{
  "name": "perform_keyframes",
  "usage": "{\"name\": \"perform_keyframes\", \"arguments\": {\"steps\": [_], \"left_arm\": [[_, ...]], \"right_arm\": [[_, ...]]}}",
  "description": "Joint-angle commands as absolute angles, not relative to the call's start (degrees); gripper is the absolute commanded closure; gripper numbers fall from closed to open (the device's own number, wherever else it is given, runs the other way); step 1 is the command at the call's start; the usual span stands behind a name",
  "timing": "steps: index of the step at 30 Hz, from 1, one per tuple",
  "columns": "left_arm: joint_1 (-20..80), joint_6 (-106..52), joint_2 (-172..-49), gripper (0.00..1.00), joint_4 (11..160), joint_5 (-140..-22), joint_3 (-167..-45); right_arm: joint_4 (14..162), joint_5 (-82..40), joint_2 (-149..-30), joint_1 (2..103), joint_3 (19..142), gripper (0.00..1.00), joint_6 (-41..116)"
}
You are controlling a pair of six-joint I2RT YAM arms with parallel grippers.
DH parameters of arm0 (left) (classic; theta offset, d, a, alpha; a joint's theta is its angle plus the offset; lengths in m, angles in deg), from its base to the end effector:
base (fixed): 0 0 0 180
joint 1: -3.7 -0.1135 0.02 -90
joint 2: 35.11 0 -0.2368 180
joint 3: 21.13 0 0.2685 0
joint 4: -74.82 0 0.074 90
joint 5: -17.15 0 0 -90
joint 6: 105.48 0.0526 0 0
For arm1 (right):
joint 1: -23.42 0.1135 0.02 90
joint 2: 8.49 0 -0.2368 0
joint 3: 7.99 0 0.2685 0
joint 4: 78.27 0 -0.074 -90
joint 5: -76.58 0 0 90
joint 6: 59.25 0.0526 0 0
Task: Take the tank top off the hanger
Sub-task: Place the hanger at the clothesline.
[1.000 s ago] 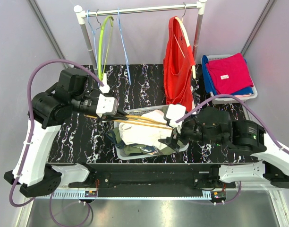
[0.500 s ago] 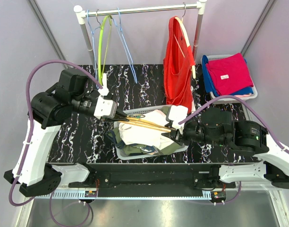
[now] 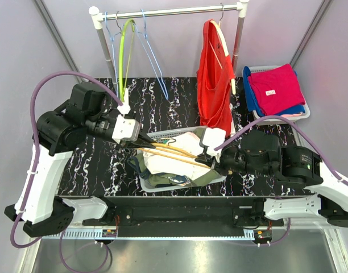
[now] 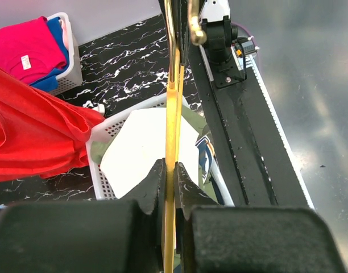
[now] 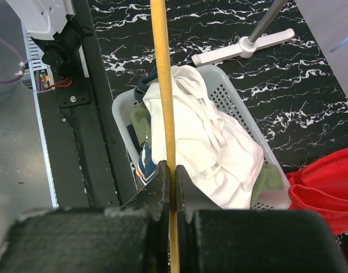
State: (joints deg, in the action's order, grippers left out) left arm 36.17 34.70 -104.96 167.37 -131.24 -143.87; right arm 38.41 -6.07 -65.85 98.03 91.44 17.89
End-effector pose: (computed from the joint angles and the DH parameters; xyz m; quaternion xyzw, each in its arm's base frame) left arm 0.1266 -0.1337 0.4851 0.6775 0.4563 -0.3791 0.4348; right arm 0.0620 0.1999 0.4471 -0.5433 0.6202 0.2437 0.5107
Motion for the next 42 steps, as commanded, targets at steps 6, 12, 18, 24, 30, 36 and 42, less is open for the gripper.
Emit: {"name": "perform_keyframes", "arguments": {"steps": [6, 12, 18, 24, 30, 36, 42], "left_arm": [[36.31, 19.87, -100.59, 0.43, 158.43, -124.99, -144.44], [36.31, 10.03, -99.36, 0.22, 148.74, -107.24, -144.26], [36.31, 3.78, -97.96, 0.18, 140.31, -85.45, -140.67], [36.22, 2.8, -95.42, 0.18, 136.43, -70.04, -134.34], [36.22, 3.33, -92.16, 0.18, 136.17, -71.27, -131.69], [35.96, 2.81, -91.28, 0.18, 136.25, -71.53, -131.69], [35.78, 3.59, -89.26, 0.18, 136.43, -71.01, -130.64]], "right_arm": [[36.44, -4.02, -62.9, 97.78, 92.46, 1.0, 26.61], [34.94, -0.16, -58.5, 97.86, 93.68, 1.0, 30.4], [36.35, 13.27, -57.53, 97.86, 97.89, 1.0, 32.95], [36.87, 27.53, -64.64, 97.86, 105.71, 1.0, 31.1], [37.75, 36.75, -70.71, 97.78, 112.3, 1.0, 29.26], [30.74, 27.67, -82.39, 91.48, 123.47, 1.0, 35.13], [26.25, 16.93, -92.85, 83.37, 134.19, 1.0, 36.82]]}}
